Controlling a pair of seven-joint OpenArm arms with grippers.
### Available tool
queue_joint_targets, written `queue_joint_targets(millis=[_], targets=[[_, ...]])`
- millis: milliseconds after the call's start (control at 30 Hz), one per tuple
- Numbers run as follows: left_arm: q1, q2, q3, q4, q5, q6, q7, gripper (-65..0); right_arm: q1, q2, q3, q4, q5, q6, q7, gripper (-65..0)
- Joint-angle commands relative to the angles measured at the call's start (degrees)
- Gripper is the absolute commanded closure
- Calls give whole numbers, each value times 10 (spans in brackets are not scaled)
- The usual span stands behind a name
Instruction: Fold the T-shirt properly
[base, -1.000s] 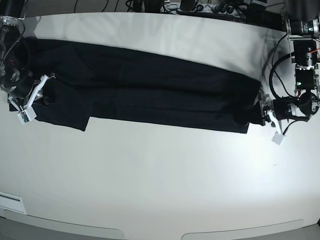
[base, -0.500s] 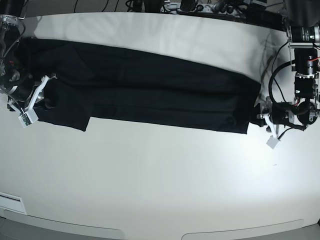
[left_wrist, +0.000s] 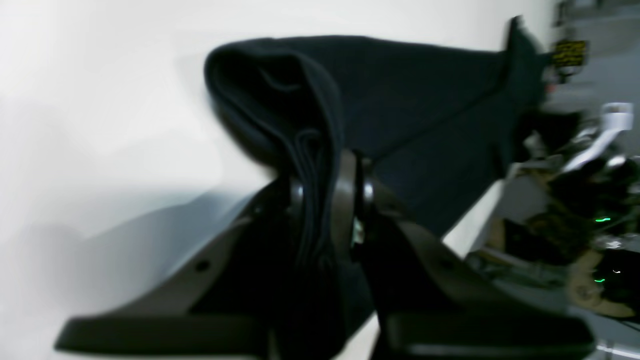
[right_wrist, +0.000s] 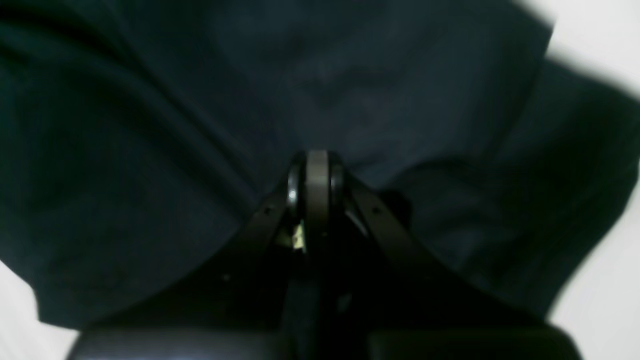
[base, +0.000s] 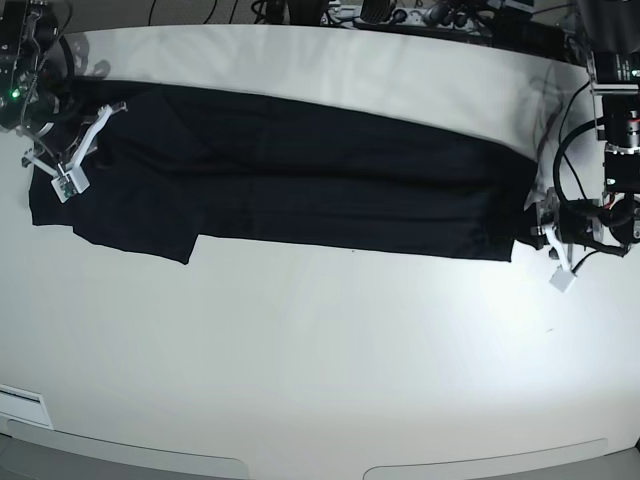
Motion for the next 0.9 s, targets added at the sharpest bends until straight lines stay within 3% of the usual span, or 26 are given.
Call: queue_joint_targets(millis=[0, 567, 867], targets=[[-16, -10, -4, 10, -11, -3, 5, 0, 0, 7, 5, 9, -1, 2, 8, 0], [-27, -10, -4, 133, -11, 8, 5, 0, 1, 4, 5, 9, -1, -12, 24, 0], [-16, 14, -4, 316, -11, 7, 5, 0, 1, 4, 5, 9, -1, -35, 38, 0]])
